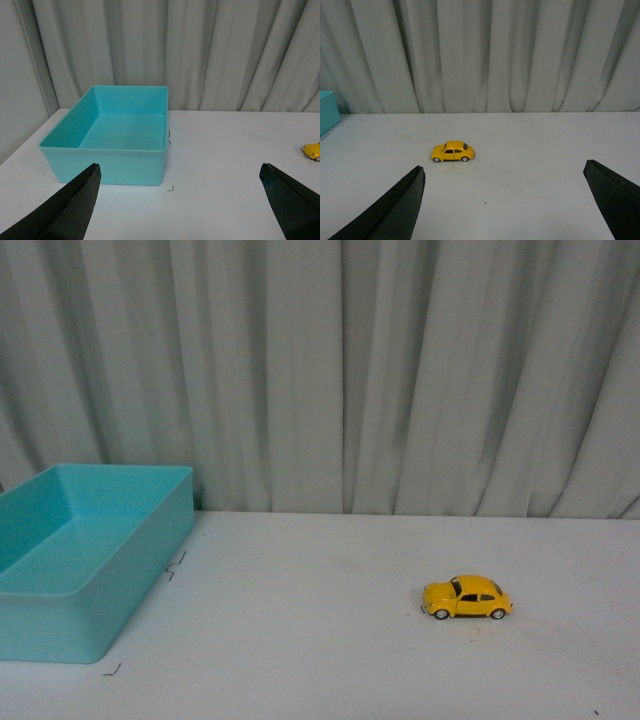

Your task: Wind up and store yellow beetle toy

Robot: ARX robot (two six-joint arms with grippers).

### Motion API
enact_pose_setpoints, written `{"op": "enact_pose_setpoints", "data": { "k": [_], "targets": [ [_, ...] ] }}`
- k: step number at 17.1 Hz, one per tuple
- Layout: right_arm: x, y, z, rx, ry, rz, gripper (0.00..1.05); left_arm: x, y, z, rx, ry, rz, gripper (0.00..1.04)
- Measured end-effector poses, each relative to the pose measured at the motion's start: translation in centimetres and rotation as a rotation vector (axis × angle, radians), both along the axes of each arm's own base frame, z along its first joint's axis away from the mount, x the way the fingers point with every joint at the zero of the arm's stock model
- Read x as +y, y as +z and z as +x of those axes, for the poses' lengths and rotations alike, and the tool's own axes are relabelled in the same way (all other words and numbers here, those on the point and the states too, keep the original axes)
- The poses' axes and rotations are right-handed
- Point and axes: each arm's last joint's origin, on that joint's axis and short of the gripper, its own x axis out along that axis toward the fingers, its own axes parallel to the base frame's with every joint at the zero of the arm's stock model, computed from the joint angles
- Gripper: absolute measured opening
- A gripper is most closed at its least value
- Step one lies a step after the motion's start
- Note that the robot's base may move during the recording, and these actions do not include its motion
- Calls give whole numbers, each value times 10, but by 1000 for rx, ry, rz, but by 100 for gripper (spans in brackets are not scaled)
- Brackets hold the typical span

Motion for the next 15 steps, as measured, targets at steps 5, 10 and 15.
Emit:
{"op": "enact_pose_setpoints", "data": {
  "k": [5,10,15],
  "targets": [
    [0,0,0,0,0,0,98,0,0,0,0,0,0,98],
    [0,0,0,0,0,0,98,0,0,0,0,0,0,98],
    [0,0,0,0,0,0,98,0,0,0,0,0,0,98]
  ]
}}
